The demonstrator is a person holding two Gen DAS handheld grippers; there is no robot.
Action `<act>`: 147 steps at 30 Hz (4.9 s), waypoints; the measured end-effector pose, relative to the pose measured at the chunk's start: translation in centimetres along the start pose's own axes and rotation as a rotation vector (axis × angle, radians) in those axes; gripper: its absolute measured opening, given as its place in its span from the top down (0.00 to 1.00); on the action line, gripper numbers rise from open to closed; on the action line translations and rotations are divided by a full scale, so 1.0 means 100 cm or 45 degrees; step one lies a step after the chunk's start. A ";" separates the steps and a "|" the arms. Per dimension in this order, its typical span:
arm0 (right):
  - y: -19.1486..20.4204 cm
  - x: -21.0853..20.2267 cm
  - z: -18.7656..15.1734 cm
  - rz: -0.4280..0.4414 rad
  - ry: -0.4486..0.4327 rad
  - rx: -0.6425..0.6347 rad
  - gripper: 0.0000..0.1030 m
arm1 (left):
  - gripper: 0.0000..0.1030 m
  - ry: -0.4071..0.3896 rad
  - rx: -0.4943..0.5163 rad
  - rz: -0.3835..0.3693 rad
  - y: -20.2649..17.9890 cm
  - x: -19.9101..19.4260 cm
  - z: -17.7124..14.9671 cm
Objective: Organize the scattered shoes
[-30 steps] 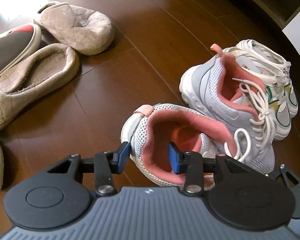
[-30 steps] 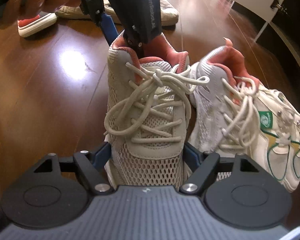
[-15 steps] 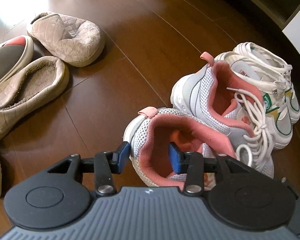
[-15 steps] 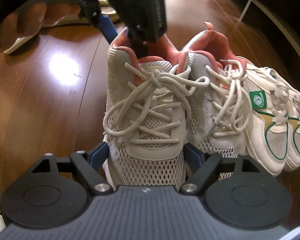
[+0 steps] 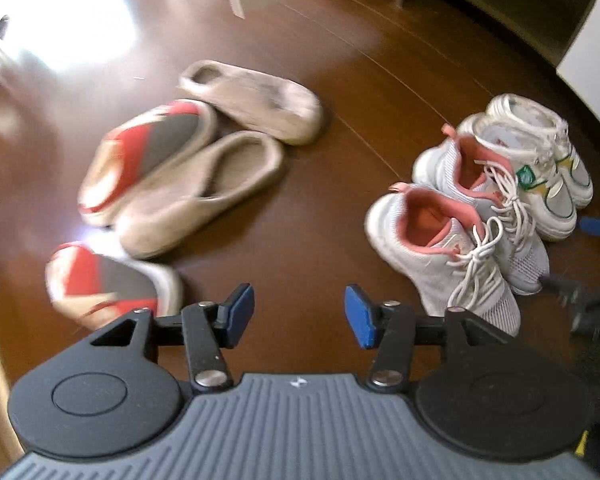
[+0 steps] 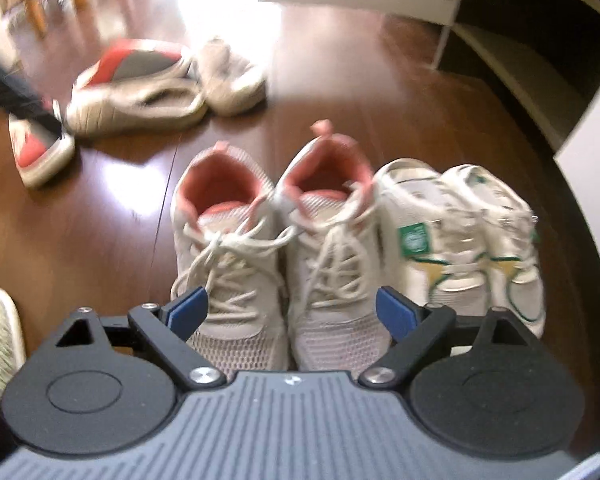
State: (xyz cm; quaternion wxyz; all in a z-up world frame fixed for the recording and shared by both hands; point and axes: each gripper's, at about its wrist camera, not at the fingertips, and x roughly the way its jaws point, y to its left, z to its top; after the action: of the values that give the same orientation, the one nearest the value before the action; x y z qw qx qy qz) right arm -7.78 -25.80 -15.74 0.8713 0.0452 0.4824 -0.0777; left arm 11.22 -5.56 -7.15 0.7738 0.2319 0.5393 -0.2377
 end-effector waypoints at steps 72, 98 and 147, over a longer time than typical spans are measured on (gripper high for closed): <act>0.011 0.270 0.218 0.148 0.126 0.205 0.68 | 0.35 0.107 -0.346 -0.161 0.083 0.176 0.033; 0.230 0.219 0.180 0.510 -0.039 -0.706 0.53 | 0.35 -0.089 -0.069 0.172 0.157 0.148 -0.021; 0.129 0.238 0.190 0.408 0.127 0.223 0.40 | 0.66 -0.131 -0.023 -0.289 0.109 0.200 0.015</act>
State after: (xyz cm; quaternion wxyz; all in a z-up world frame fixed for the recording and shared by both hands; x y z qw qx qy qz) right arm 22.86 -18.20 -25.79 0.8403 0.2011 0.5029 0.0228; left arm 25.13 -0.37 -24.48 0.7707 0.1498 0.5237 -0.3306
